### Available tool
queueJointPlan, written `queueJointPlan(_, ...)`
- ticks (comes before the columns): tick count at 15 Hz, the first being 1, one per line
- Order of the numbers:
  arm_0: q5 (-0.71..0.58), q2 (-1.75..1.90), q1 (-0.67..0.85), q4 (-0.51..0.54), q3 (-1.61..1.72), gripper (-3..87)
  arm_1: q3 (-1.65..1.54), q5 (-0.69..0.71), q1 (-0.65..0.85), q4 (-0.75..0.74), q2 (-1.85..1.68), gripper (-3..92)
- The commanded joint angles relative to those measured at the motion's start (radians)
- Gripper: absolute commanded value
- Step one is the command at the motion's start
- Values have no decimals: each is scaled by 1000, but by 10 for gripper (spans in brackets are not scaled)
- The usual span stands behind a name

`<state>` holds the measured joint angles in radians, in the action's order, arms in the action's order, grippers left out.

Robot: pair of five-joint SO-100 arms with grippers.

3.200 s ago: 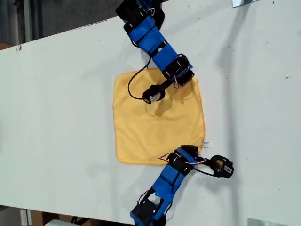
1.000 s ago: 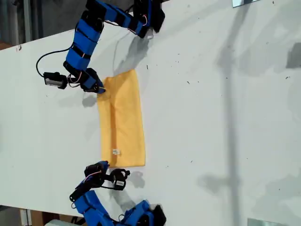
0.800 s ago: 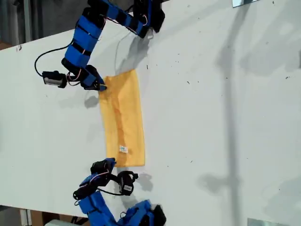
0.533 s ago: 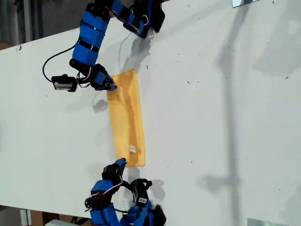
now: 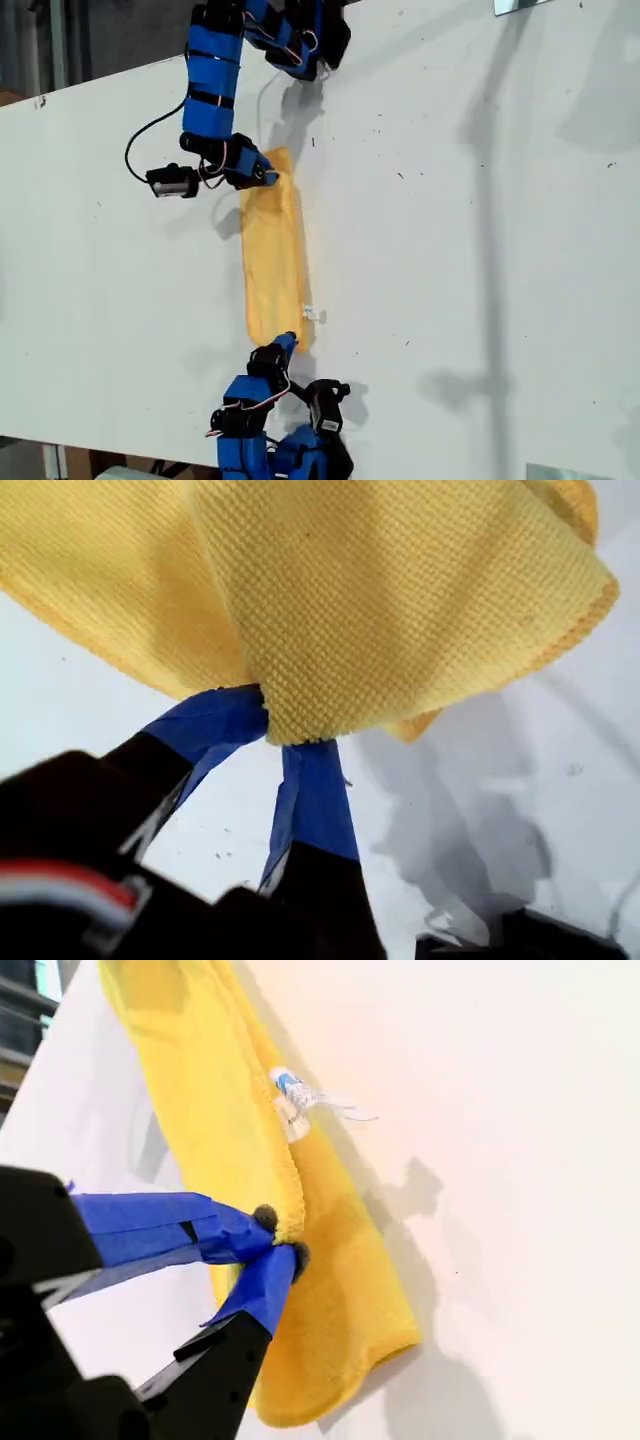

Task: Grasp corners of a square towel and fold twice.

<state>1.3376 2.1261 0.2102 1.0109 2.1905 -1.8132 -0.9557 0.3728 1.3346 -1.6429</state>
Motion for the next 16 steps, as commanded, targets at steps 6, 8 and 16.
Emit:
queueJointPlan(6,-2,14,-26,181,-176,200,-89,80,201,-52,-87,482)
queueJointPlan(8,18,92,-40,216,-152,193,-110,132,285,-94,12,501)
queueJointPlan(16,80,278,-72,212,3,177,-132,189,391,-153,285,0)
